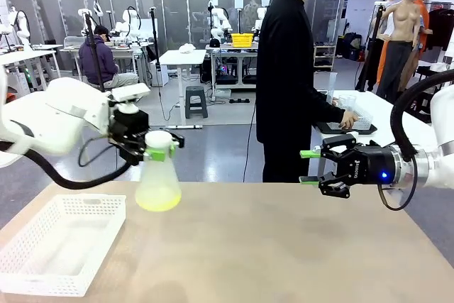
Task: Prepare the solutions needed for the experiment.
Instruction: When the human places the Big flask in the center of the table, pick up the Big flask and place it in the left Organizing basket.
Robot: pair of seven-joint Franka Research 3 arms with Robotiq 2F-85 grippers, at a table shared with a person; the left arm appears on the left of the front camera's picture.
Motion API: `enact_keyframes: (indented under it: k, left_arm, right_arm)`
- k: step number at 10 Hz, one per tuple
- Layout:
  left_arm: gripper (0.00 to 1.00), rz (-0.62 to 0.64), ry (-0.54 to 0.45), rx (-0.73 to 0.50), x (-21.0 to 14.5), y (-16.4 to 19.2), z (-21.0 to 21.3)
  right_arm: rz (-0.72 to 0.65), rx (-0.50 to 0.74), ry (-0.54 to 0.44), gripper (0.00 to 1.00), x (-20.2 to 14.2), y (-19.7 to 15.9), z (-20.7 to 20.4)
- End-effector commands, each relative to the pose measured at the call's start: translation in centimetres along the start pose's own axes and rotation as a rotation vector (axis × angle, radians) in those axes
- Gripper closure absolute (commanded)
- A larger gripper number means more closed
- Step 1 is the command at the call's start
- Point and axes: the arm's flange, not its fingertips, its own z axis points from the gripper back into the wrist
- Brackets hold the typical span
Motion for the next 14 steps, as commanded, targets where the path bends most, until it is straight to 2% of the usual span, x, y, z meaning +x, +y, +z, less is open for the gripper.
enact_keyframes:
  k: [1, 4, 8, 11, 14]
  left_arm:
    - [1.00, -0.020, -0.049, 0.109, 1.6, -4.5, 3.5]
    - [1.00, -0.056, -0.036, 0.262, 2.8, -10.9, 11.0]
    - [1.00, -0.061, -0.164, 0.390, 0.9, -18.6, 17.2]
    - [1.00, -0.044, -0.211, 0.462, -2.3, -21.5, 19.3]
    - [1.00, 0.014, -0.226, 0.449, -6.4, -21.3, 19.5]
  right_arm:
    - [0.021, 0.016, -0.006, 0.37, 0.0, 0.1, -0.1]
    - [0.021, 0.016, -0.006, 0.37, 0.0, 0.1, -0.1]
    - [0.021, 0.016, -0.006, 0.37, 0.0, 0.1, -0.1]
    - [0.021, 0.016, -0.006, 0.37, 0.0, 0.1, -0.1]
    - [0.021, 0.016, -0.006, 0.37, 0.0, 0.1, -0.1]
